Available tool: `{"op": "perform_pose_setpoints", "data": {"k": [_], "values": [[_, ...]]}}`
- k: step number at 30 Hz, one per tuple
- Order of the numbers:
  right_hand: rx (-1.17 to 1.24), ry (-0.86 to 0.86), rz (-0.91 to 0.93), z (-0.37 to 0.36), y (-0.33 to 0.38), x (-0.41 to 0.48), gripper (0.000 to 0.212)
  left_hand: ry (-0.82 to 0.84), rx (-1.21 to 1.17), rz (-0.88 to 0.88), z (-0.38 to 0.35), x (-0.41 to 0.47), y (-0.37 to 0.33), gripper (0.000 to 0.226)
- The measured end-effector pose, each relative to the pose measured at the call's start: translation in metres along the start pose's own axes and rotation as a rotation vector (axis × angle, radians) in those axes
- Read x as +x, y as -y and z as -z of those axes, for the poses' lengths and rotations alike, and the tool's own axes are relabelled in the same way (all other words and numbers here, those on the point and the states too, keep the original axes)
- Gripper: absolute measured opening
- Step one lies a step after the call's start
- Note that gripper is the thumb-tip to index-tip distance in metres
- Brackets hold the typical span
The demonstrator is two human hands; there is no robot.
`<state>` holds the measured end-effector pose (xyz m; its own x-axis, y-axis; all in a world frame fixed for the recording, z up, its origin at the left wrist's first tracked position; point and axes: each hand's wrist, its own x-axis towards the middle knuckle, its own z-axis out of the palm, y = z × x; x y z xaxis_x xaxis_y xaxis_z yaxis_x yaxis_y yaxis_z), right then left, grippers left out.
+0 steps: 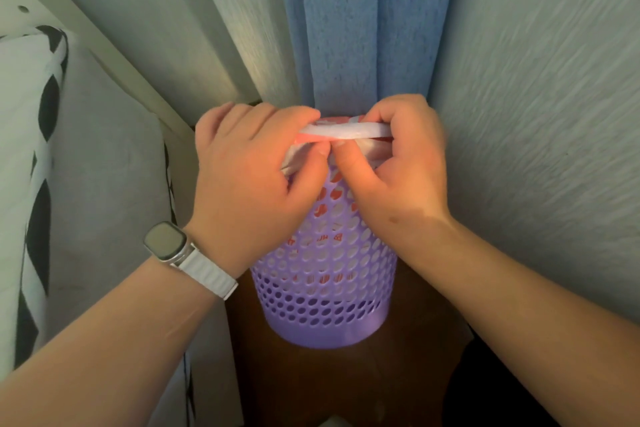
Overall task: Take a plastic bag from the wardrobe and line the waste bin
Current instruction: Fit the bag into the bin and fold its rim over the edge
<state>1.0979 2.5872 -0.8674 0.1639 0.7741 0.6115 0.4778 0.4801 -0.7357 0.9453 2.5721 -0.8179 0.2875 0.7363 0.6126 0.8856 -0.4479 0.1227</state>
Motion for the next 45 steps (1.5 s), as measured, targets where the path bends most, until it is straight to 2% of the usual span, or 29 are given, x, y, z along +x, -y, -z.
{"op": "perform_pose_setpoints", "data": {"k": [5, 9, 13, 22, 26, 32, 35, 40, 45], "values": [[0.033, 0.087, 0.027, -0.001, -0.003, 0.001, 0.028, 0.094, -0.108, 0.082, 0.0, 0.004, 0.014, 0.022], [0.08, 0.093, 0.038, 0.003, -0.014, 0.005, 0.041, 0.031, -0.126, 0.132, 0.001, 0.006, 0.022, 0.011], [0.097, 0.075, -0.008, 0.005, -0.022, 0.007, 0.049, -0.001, -0.157, 0.151, 0.001, 0.007, 0.023, 0.012], [0.11, -0.036, -0.066, 0.005, -0.025, 0.01, 0.029, 0.028, -0.237, 0.135, 0.002, 0.004, 0.012, 0.023], [0.097, -0.022, -0.039, 0.003, -0.02, 0.008, 0.026, 0.038, -0.135, 0.045, 0.003, 0.004, 0.005, 0.029], [0.078, 0.013, -0.002, 0.0, -0.011, 0.003, 0.027, 0.036, -0.054, -0.075, 0.0, 0.001, 0.005, 0.025], [0.1, 0.056, -0.019, 0.001, -0.011, 0.003, 0.035, 0.038, -0.043, -0.112, -0.003, 0.0, 0.011, 0.024], [0.123, 0.109, 0.011, 0.005, -0.019, 0.005, 0.046, 0.031, -0.035, -0.013, -0.001, 0.0, 0.022, 0.018], [0.116, 0.133, 0.007, 0.007, -0.027, 0.006, 0.055, 0.049, -0.145, 0.141, 0.002, 0.002, 0.027, 0.023]]}}
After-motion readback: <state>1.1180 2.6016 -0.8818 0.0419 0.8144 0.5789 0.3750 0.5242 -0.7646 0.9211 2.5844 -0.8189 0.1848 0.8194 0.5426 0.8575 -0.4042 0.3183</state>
